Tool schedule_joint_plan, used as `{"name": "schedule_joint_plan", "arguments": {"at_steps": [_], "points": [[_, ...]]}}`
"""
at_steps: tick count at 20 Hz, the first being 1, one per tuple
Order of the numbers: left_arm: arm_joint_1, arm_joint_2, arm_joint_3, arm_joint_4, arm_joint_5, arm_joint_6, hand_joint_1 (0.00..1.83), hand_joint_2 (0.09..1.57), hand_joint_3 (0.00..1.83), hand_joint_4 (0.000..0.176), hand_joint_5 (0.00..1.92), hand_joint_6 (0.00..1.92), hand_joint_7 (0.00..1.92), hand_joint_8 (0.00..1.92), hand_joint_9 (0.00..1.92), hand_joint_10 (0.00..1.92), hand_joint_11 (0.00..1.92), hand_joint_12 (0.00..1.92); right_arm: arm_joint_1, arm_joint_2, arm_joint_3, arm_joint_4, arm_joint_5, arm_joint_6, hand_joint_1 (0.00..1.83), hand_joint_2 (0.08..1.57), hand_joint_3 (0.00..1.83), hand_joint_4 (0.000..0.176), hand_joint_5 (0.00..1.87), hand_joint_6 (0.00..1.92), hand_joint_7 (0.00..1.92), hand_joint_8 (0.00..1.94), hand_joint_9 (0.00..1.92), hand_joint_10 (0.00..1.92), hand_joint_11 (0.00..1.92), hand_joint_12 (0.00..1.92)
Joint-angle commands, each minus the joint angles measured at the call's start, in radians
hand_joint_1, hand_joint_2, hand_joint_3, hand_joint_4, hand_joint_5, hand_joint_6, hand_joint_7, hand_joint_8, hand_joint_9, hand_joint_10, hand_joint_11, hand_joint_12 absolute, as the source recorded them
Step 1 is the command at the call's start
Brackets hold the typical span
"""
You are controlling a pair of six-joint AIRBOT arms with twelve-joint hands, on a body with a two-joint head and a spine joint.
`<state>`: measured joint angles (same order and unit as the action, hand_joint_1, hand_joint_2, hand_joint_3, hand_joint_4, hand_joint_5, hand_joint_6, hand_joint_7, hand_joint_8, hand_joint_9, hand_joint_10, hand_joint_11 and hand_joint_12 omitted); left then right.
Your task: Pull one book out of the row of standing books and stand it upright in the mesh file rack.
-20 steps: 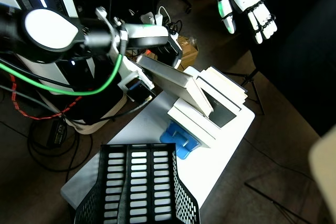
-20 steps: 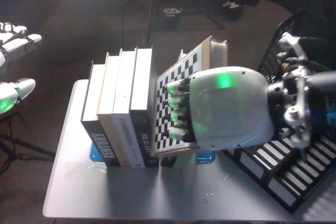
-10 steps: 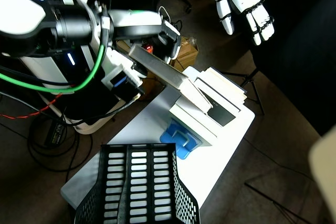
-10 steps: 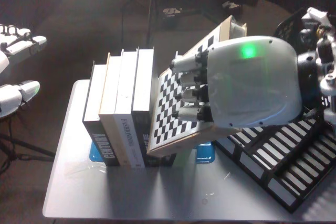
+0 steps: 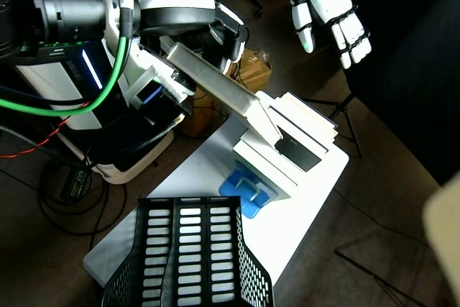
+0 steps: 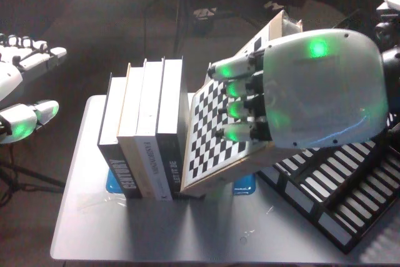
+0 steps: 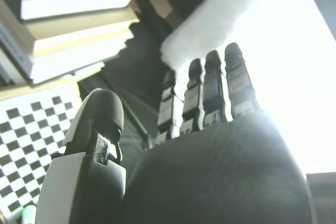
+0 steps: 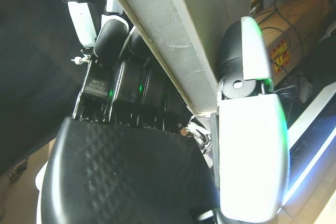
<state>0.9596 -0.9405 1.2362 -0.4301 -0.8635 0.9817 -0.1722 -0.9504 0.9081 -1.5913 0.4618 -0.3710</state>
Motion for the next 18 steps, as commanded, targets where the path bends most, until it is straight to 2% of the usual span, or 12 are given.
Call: {"name": "schedule_joint_plan", "arguments": {"at_steps": [1, 5, 8, 10, 11, 12, 13, 14, 15, 16, 17, 18], "points": [[-0.009, 0.001, 0.008, -0.005, -0.110, -0.002, 0.28, 1.48, 0.00, 0.074, 0.08, 0.00, 0.03, 0.00, 0.00, 0.00, 0.00, 0.00, 0.017, 0.012, -0.005, 0.014, -0.007, 0.008, 1.35, 1.21, 0.00, 0.000, 0.63, 1.37, 0.92, 1.16, 0.77, 1.46, 0.36, 1.75], [-0.050, -0.016, 0.019, 0.016, -0.074, 0.013, 0.26, 1.49, 0.00, 0.068, 0.08, 0.01, 0.04, 0.00, 0.02, 0.01, 0.01, 0.00, 0.051, 0.062, -0.035, -0.028, -0.025, 0.033, 1.35, 1.21, 0.00, 0.000, 0.63, 1.37, 0.92, 1.16, 0.77, 1.46, 0.36, 1.75], [-0.081, -0.034, 0.033, 0.040, -0.042, 0.017, 0.23, 1.49, 0.00, 0.078, 0.08, 0.00, 0.03, 0.00, 0.00, 0.00, 0.00, 0.00, 0.065, 0.094, -0.047, -0.031, -0.042, 0.033, 1.35, 1.21, 0.00, 0.000, 0.63, 1.37, 0.92, 1.16, 0.77, 1.46, 0.36, 1.75], [-0.086, -0.040, 0.035, 0.046, -0.035, 0.019, 0.23, 1.49, 0.00, 0.073, 0.07, 0.00, 0.02, 0.00, 0.00, 0.00, 0.00, 0.00, 0.080, 0.108, -0.056, -0.044, -0.058, 0.033, 1.35, 1.21, 0.00, 0.000, 0.63, 1.37, 0.92, 1.16, 0.77, 1.46, 0.36, 1.75], [-0.088, -0.042, 0.036, 0.051, -0.030, 0.019, 0.25, 1.49, 0.00, 0.070, 0.08, 0.00, 0.03, 0.00, 0.00, 0.00, 0.00, 0.00, 0.089, 0.116, -0.062, -0.055, -0.065, 0.033, 1.35, 1.20, 0.00, 0.000, 0.75, 1.27, 0.89, 1.20, 0.74, 1.43, 0.46, 1.68], [-0.092, -0.046, 0.039, 0.054, -0.025, 0.019, 0.24, 1.49, 0.00, 0.072, 0.08, 0.00, 0.03, 0.00, 0.01, 0.00, 0.00, 0.00, 0.098, 0.124, -0.068, -0.067, -0.074, 0.033, 1.22, 1.20, 0.00, 0.000, 0.73, 1.35, 0.91, 1.17, 0.80, 1.17, 0.49, 1.64], [-0.097, -0.052, 0.043, 0.059, -0.018, 0.020, 0.26, 1.49, 0.00, 0.070, 0.09, 0.01, 0.04, 0.00, 0.01, 0.00, 0.00, 0.00, 0.115, 0.134, -0.077, -0.089, -0.082, 0.039, 1.32, 1.20, 0.00, 0.000, 0.79, 1.33, 0.83, 1.21, 0.75, 1.36, 0.37, 1.73], [-0.100, -0.056, 0.046, 0.061, -0.014, 0.020, 0.26, 1.48, 0.00, 0.075, 0.09, 0.00, 0.03, 0.00, 0.00, 0.00, 0.00, 0.00, 0.130, 0.145, -0.085, -0.110, -0.089, 0.046, 1.33, 1.21, 0.00, 0.000, 0.76, 1.42, 0.82, 1.18, 0.71, 1.40, 0.28, 1.75], [-0.103, -0.061, 0.049, 0.064, -0.008, 0.020, 0.26, 1.48, 0.00, 0.069, 0.09, 0.00, 0.03, 0.00, 0.00, 0.00, 0.00, 0.00, 0.161, 0.166, -0.094, -0.180, -0.098, 0.096, 1.25, 1.21, 0.00, 0.000, 0.74, 1.24, 0.89, 1.36, 1.05, 1.46, 0.89, 1.75], [-0.106, -0.062, 0.050, 0.067, -0.003, 0.020, 0.23, 1.49, 0.00, 0.068, 0.09, 0.00, 0.03, 0.00, 0.00, 0.00, 0.00, 0.00, 0.181, 0.177, -0.099, -0.238, -0.101, 0.148, 1.23, 1.20, 0.00, 0.000, 0.74, 1.19, 0.91, 1.39, 1.09, 1.51, 1.04, 1.79], [-0.109, -0.065, 0.051, 0.071, 0.002, 0.020, 0.21, 1.50, 0.00, 0.068, 0.08, 0.00, 0.02, 0.00, 0.00, 0.00, 0.00, 0.00, 0.214, 0.191, -0.106, -0.393, -0.106, 0.284, 1.31, 1.22, 0.00, 0.000, 0.61, 1.35, 0.78, 1.35, 0.96, 1.43, 1.11, 1.76], [-0.110, -0.065, 0.051, 0.071, 0.003, 0.020, 0.21, 1.50, 0.00, 0.062, 0.09, 0.00, 0.03, 0.00, 0.00, 0.00, 0.00, 0.00, 0.219, 0.194, -0.108, -0.429, -0.108, 0.315, 1.33, 1.22, 0.00, 0.000, 0.62, 1.48, 0.73, 1.29, 0.91, 1.32, 0.92, 1.61]]}}
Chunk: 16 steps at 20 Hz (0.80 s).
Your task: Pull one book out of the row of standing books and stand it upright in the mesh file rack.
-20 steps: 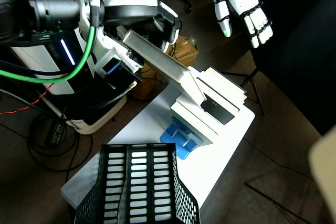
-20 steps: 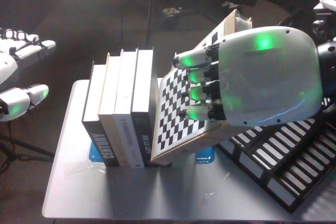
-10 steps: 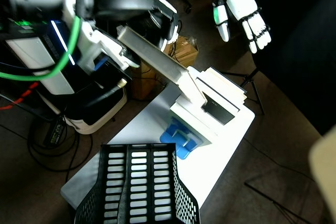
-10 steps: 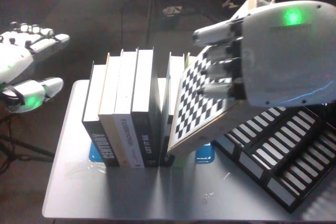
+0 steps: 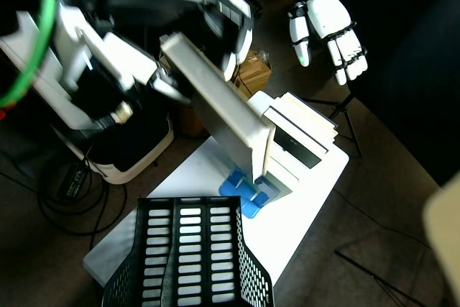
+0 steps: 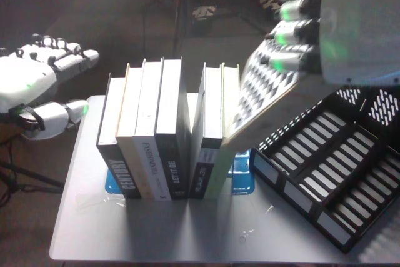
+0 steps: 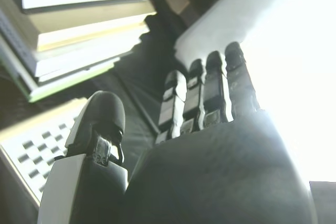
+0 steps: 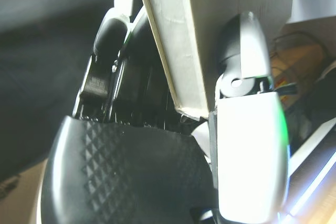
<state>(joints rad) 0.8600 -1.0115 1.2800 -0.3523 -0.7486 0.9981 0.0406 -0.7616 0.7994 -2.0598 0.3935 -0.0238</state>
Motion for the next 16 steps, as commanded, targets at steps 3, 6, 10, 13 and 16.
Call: {"name": "schedule_joint_plan", "arguments": {"at_steps": [3, 6, 10, 13, 16], "points": [[-0.010, 0.005, 0.009, -0.007, -0.108, 0.003, 0.29, 1.48, 0.00, 0.063, 0.10, 0.01, 0.03, 0.01, 0.01, 0.00, 0.00, 0.00, 0.015, 0.024, -0.007, -0.100, -0.053, 0.085, 1.37, 1.15, 0.00, 0.000, 0.75, 1.25, 0.91, 1.06, 0.97, 1.21, 0.77, 1.53], [-0.011, 0.002, 0.011, -0.007, -0.103, 0.003, 0.34, 1.48, 0.00, 0.067, 0.10, 0.00, 0.03, 0.00, 0.01, 0.00, 0.01, 0.00, 0.014, 0.043, -0.013, -0.211, -0.056, 0.186, 1.23, 1.17, 0.00, 0.000, 0.79, 1.16, 0.99, 1.19, 0.97, 1.16, 0.70, 1.73], [-0.020, -0.005, 0.014, -0.006, -0.092, 0.004, 0.33, 1.48, 0.00, 0.079, 0.09, 0.00, 0.02, 0.00, 0.00, 0.00, 0.00, 0.00, -0.008, 0.042, -0.010, -0.273, -0.071, 0.233, 1.33, 1.17, 0.00, 0.000, 0.82, 1.10, 0.87, 1.22, 0.86, 1.41, 0.63, 1.75], [-0.022, -0.003, 0.010, -0.005, -0.089, 0.003, 0.24, 1.49, 0.00, 0.085, 0.07, 0.00, 0.01, 0.00, 0.00, 0.00, 0.00, 0.00, -0.076, 0.001, 0.019, -0.275, -0.105, 0.240, 1.22, 1.20, 0.00, 0.000, 0.78, 1.36, 0.83, 1.19, 0.57, 1.25, 0.12, 1.82], [-0.021, 0.006, 0.004, -0.004, -0.086, 0.004, 0.26, 1.48, 0.00, 0.089, 0.07, 0.01, 0.02, 0.00, 0.00, 0.00, 0.00, 0.00, -0.137, -0.047, 0.052, -0.275, -0.146, 0.240, 1.17, 1.22, 0.00, 0.001, 0.80, 1.23, 0.80, 1.38, 0.72, 1.43, 0.49, 1.92]]}}
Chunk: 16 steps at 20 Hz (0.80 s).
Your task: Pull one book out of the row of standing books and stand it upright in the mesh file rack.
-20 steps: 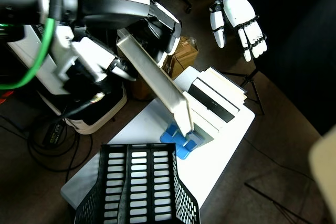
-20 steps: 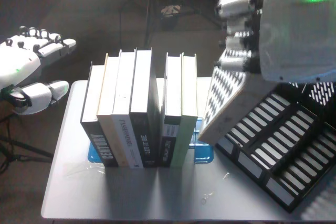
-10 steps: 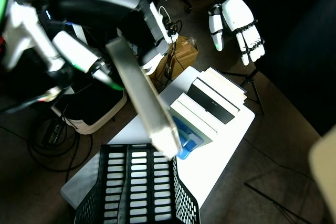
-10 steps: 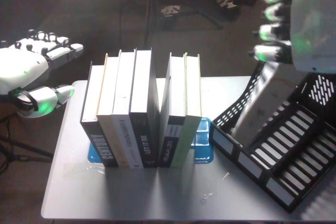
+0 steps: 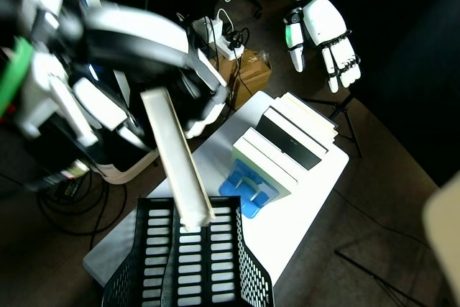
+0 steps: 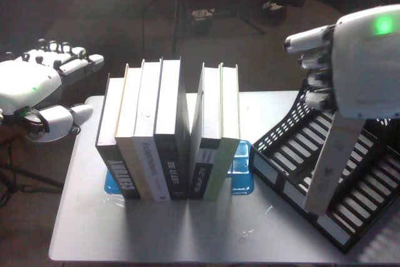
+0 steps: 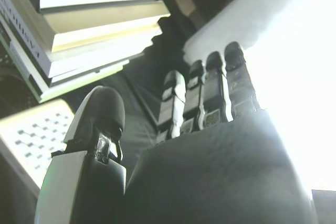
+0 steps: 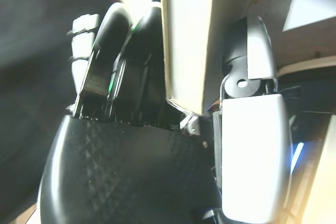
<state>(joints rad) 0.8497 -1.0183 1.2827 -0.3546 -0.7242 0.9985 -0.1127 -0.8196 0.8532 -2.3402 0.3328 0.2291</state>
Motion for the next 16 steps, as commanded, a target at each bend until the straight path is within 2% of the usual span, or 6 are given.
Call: {"name": "schedule_joint_plan", "arguments": {"at_steps": [1, 4, 8, 9, 13, 16], "points": [[-0.010, 0.018, -0.004, 0.000, -0.112, 0.003, 0.27, 1.48, 0.00, 0.087, 0.08, 0.01, 0.02, 0.00, 0.00, 0.00, 0.00, 0.00, -0.002, -0.004, 0.009, 0.006, -0.101, -0.013, 1.17, 1.21, 0.00, 0.000, 0.83, 1.18, 0.80, 1.39, 0.71, 1.42, 0.47, 1.92], [-0.004, 0.025, -0.010, 0.000, -0.118, 0.003, 0.24, 1.48, 0.00, 0.084, 0.07, 0.00, 0.02, 0.00, 0.00, 0.00, 0.00, 0.00, -0.048, -0.038, 0.041, 0.005, -0.141, -0.013, 1.22, 1.16, 0.00, 0.000, 0.92, 0.98, 0.93, 1.27, 0.88, 1.35, 0.60, 1.79], [-0.001, 0.028, -0.015, 0.000, -0.124, 0.003, 0.22, 1.49, 0.00, 0.095, 0.06, 0.00, 0.00, 0.00, 0.00, 0.00, 0.00, 0.00, -0.080, -0.085, 0.085, -0.033, -0.179, 0.005, 1.34, 1.17, 0.00, 0.000, 0.83, 1.04, 0.93, 1.23, 0.79, 1.43, 0.60, 1.78], [-0.002, 0.028, -0.016, 0.001, -0.128, 0.003, 0.21, 1.49, 0.00, 0.094, 0.06, 0.00, 0.00, 0.00, 0.00, 0.00, 0.00, 0.00, -0.085, -0.097, 0.099, -0.117, -0.193, 0.078, 1.35, 1.20, 0.01, 0.000, 0.80, 1.11, 0.86, 1.32, 0.70, 1.54, 0.48, 1.86], [-0.001, 0.031, -0.024, 0.006, -0.142, 0.002, 0.25, 1.48, 0.00, 0.094, 0.08, 0.00, 0.02, 0.00, 0.00, 0.00, 0.00, 0.00, -0.085, -0.156, 0.165, -0.397, -0.197, 0.360, 1.35, 1.20, 0.00, 0.000, 0.74, 1.23, 0.90, 1.24, 0.72, 1.50, 0.53, 1.78], [0.003, 0.032, -0.029, 0.008, -0.155, -0.001, 0.25, 1.49, 0.00, 0.094, 0.07, 0.00, 0.01, 0.00, 0.00, 0.00, 0.00, 0.00, -0.085, -0.198, 0.219, -0.623, -0.197, 0.593, 1.36, 1.19, 0.00, 0.000, 0.78, 1.12, 0.90, 1.26, 0.74, 1.49, 0.64, 1.75]]}}
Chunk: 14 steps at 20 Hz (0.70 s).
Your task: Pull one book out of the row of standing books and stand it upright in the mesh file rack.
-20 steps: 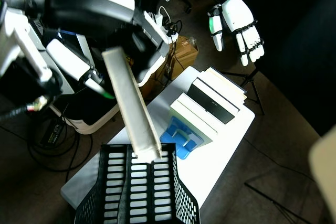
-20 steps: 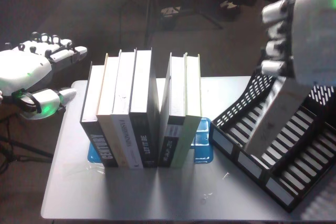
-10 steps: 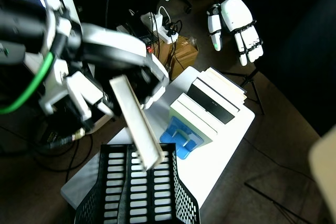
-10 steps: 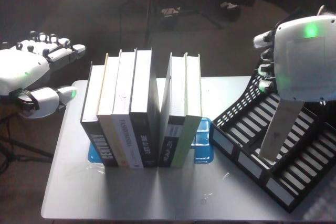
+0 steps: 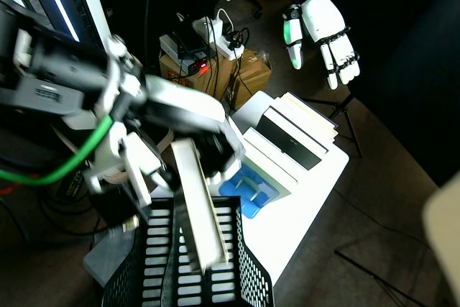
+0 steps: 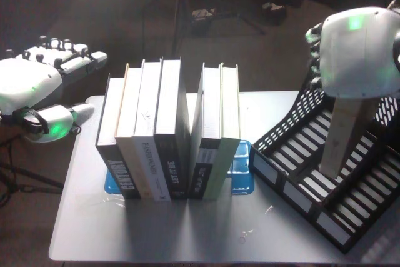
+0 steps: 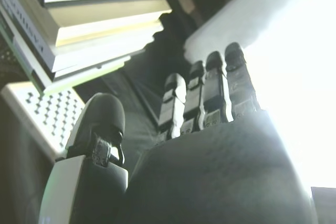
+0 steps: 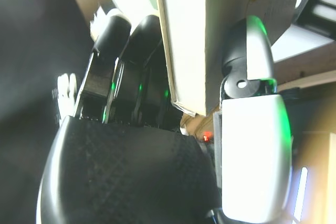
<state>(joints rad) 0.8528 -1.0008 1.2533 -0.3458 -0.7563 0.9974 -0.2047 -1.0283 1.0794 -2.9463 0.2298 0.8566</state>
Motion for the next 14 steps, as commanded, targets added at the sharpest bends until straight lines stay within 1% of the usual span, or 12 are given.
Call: {"name": "schedule_joint_plan", "arguments": {"at_steps": [1, 3, 5, 6, 7, 8, 9, 10, 11, 12, 13, 14], "points": [[0.002, 0.014, 0.000, 0.000, -0.127, -0.003, 0.25, 1.49, 0.00, 0.094, 0.07, 0.00, 0.01, 0.00, 0.00, 0.00, 0.00, 0.00, 0.007, -0.002, 0.010, -0.066, -0.097, 0.015, 1.36, 1.19, 0.00, 0.000, 0.78, 1.12, 0.90, 1.26, 0.74, 1.49, 0.64, 1.75], [0.007, 0.015, -0.003, 0.004, -0.137, -0.010, 0.24, 1.49, 0.00, 0.095, 0.06, 0.00, 0.01, 0.00, 0.00, 0.00, 0.00, 0.00, 0.012, -0.039, 0.064, -0.066, -0.098, 0.047, 1.36, 1.18, 0.00, 0.000, 0.81, 1.10, 0.92, 1.23, 0.74, 1.46, 0.62, 1.72], [0.005, 0.014, -0.003, 0.009, -0.137, -0.010, 0.25, 1.48, 0.00, 0.085, 0.08, 0.00, 0.02, 0.00, 0.00, 0.00, 0.00, 0.00, 0.017, -0.059, 0.093, -0.066, -0.101, 0.058, 1.36, 1.19, 0.00, 0.000, 0.76, 1.22, 0.90, 1.19, 0.75, 1.47, 0.57, 1.68], [0.005, 0.014, -0.003, 0.011, -0.141, -0.013, 0.29, 1.47, 0.00, 0.089, 0.08, 0.00, 0.03, 0.01, 0.00, 0.00, 0.00, 0.00, 0.020, -0.070, 0.105, -0.066, -0.105, 0.063, 1.36, 1.18, 0.00, 0.000, 0.68, 1.26, 0.89, 1.14, 0.88, 1.38, 0.75, 1.58], [0.005, 0.014, -0.003, 0.013, -0.144, -0.017, 0.26, 1.48, 0.00, 0.098, 0.06, 0.00, 0.01, 0.00, 0.00, 0.00, 0.00, 0.00, 0.024, -0.081, 0.117, -0.066, -0.113, 0.063, 1.36, 1.18, 0.00, 0.000, 0.71, 1.24, 0.90, 1.11, 0.88, 1.39, 0.71, 1.59], [0.005, 0.014, -0.003, 0.014, -0.146, -0.018, 0.29, 1.48, 0.00, 0.090, 0.07, 0.01, 0.02, 0.00, 0.00, 0.00, 0.00, 0.00, 0.026, -0.092, 0.128, -0.066, -0.118, 0.064, 1.46, 1.18, 0.00, 0.000, 0.69, 1.32, 0.88, 1.06, 0.89, 1.25, 0.63, 1.73], [0.005, 0.014, -0.003, 0.014, -0.148, -0.018, 0.29, 1.48, 0.00, 0.100, 0.07, 0.00, 0.01, 0.00, 0.00, 0.00, 0.00, 0.00, 0.026, -0.108, 0.145, -0.066, -0.123, 0.065, 1.48, 1.19, 0.00, 0.000, 0.67, 1.33, 0.85, 1.09, 0.86, 1.29, 0.60, 1.79], [0.005, 0.013, -0.003, 0.015, -0.150, -0.018, 0.30, 1.48, 0.00, 0.093, 0.07, 0.00, 0.02, 0.00, 0.00, 0.00, 0.00, 0.00, 0.026, -0.125, 0.165, -0.066, -0.125, 0.067, 1.38, 1.19, 0.00, 0.000, 0.70, 1.19, 0.88, 1.17, 0.86, 1.46, 0.66, 1.80], [0.005, 0.012, -0.002, 0.016, -0.153, -0.018, 0.32, 1.47, 0.00, 0.090, 0.08, 0.01, 0.02, 0.00, 0.00, 0.00, 0.00, 0.00, 0.026, -0.141, 0.184, -0.066, -0.126, 0.069, 1.25, 1.23, 0.00, 0.000, 0.70, 1.14, 0.85, 1.45, 1.02, 1.61, 0.88, 1.90], [0.005, 0.011, -0.002, 0.016, -0.156, -0.018, 0.31, 1.47, 0.00, 0.092, 0.08, 0.00, 0.02, 0.00, 0.00, 0.00, 0.00, 0.00, 0.026, -0.153, 0.200, -0.066, -0.126, 0.069, 1.24, 1.20, 0.00, 0.000, 0.77, 1.06, 0.90, 1.41, 1.04, 1.53, 0.91, 1.84], [0.005, 0.011, -0.002, 0.018, -0.159, -0.018, 0.27, 1.48, 0.00, 0.103, 0.07, 0.00, 0.02, 0.00, 0.00, 0.00, 0.00, 0.00, 0.026, -0.167, 0.221, -0.066, -0.129, 0.070, 1.23, 1.21, 0.00, 0.000, 0.77, 1.06, 0.88, 1.45, 0.99, 1.60, 0.91, 1.90], [0.005, 0.010, -0.001, 0.020, -0.163, -0.020, 0.27, 1.48, 0.00, 0.107, 0.07, 0.00, 0.02, 0.00, 0.00, 0.00, 0.00, 0.00, 0.026, -0.180, 0.242, -0.066, -0.135, 0.072, 1.33, 1.19, 0.00, 0.000, 0.73, 1.17, 0.86, 1.24, 0.85, 1.51, 0.65, 1.83]]}}
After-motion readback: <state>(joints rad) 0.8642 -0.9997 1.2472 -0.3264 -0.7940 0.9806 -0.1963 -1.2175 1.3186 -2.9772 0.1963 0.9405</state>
